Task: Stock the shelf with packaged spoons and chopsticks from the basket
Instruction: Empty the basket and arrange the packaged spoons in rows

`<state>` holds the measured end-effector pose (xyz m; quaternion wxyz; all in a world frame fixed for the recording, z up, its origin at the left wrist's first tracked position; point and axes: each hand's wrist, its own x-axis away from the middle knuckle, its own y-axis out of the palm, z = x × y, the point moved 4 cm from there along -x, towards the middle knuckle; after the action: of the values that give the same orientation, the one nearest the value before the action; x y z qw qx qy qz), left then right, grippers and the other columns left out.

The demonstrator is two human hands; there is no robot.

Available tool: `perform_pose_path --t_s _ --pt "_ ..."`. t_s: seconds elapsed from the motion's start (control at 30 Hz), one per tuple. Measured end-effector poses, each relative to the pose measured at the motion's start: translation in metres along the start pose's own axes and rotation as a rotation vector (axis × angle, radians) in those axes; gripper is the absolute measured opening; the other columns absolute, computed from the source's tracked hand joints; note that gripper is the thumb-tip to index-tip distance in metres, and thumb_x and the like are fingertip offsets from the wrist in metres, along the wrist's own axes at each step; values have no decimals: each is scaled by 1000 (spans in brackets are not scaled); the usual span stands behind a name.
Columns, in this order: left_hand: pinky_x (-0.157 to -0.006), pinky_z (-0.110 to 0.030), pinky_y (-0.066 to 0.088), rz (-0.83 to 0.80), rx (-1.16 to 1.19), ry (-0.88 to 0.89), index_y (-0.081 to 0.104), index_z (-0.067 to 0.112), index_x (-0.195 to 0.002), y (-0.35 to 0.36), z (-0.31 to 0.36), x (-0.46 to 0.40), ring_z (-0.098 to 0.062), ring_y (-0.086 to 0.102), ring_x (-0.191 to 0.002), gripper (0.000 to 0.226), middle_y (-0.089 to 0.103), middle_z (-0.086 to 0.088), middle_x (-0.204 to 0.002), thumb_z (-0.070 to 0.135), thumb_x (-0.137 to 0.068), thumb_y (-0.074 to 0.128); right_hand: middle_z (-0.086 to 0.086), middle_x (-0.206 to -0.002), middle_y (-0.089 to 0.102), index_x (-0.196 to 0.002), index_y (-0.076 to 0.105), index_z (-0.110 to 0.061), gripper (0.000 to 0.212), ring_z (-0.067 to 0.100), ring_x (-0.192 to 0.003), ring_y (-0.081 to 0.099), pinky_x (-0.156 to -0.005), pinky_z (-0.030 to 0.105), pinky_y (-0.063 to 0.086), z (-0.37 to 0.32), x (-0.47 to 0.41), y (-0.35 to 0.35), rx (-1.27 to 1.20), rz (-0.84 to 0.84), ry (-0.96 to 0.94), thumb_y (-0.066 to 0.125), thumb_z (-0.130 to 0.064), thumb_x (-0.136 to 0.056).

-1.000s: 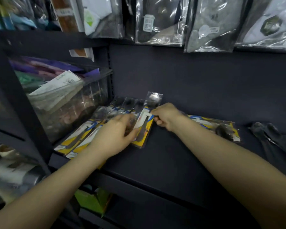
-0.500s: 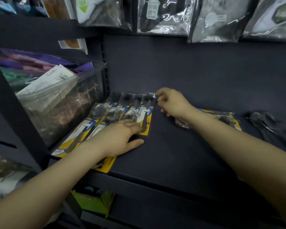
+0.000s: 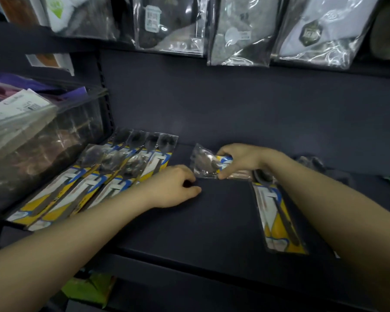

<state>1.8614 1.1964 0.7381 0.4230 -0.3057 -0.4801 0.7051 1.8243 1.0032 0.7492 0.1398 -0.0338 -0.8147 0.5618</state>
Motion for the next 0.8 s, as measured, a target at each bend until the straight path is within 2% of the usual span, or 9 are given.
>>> perform_pose_path --t_s 0.1,0.17,0.3,0.33,0.4,0.5,0.6,0.67,0.8 --pt "-102 -25 35 -11 77 -82 58 9 -118 6 6 -4 -18 47 -119 43 49 -4 -131 39 -89 50 -1 -99 57 -105 57 -13 47 16 -89 54 -77 32 45 -8 -11 -2 -28 72 -60 79 -31 -67" --pt "-105 -23 29 2 179 -143 43 11 -133 9 4 -7 -18 38 -130 52 37 -3 -144 40 -90 47 0 -90 55 -98 58 -6 42 14 -83 51 -72 30 41 -20 -15 -13 -80 205 -144 79 -28 -70" --pt "-115 -31 24 263 625 -146 17 19 -145 2 2 -12 -10 29 -138 77 28 5 -151 53 -84 50 -5 -98 63 -107 62 -10 31 8 -92 59 -76 16 44 -62 3 -44 -352 487 -409 72 -15 -78" --pt "-112 -27 28 360 689 -106 20 19 -144 -6 6 -11 -5 34 -133 70 34 5 -147 44 -87 51 -5 -97 64 -108 61 -12 30 8 -92 61 -77 14 46 -76 12 -48 -444 506 -468 70 -13 -80" --pt "-99 -18 37 598 732 -25 36 21 -133 -27 11 -2 4 49 -113 46 52 7 -127 31 -90 51 -4 -89 66 -101 60 -17 22 14 -86 64 -77 25 52 -103 26 -49 -676 469 -558 66 -8 -82" --pt "-87 -23 46 888 730 0 52 21 -113 -55 11 25 -2 60 -95 29 64 10 -102 33 -87 48 -3 -79 68 -87 64 -17 12 11 -77 65 -78 29 54 -132 38 -38 -1018 376 -596 62 -5 -85" --pt "-80 -29 53 840 981 0 60 27 -99 -60 6 52 -8 66 -87 16 70 9 -89 25 -84 55 12 -83 67 -87 66 -4 20 22 -80 65 -75 33 54 -150 39 -21 -1239 239 -502 54 -20 -92" --pt "-78 -36 55 717 1171 -27 63 25 -98 -53 0 67 -13 68 -82 16 73 5 -87 27 -81 61 18 -85 63 -95 63 3 39 26 -79 62 -74 33 51 -160 39 -11 -1200 218 -432 49 -33 -94" --pt "-67 -23 57 624 1295 -79 64 19 -96 -45 -11 100 -8 69 -71 23 74 5 -79 25 -76 54 19 -73 65 -84 59 4 45 15 -59 59 -55 29 50 -182 34 8 -970 277 -378 45 -38 -95"
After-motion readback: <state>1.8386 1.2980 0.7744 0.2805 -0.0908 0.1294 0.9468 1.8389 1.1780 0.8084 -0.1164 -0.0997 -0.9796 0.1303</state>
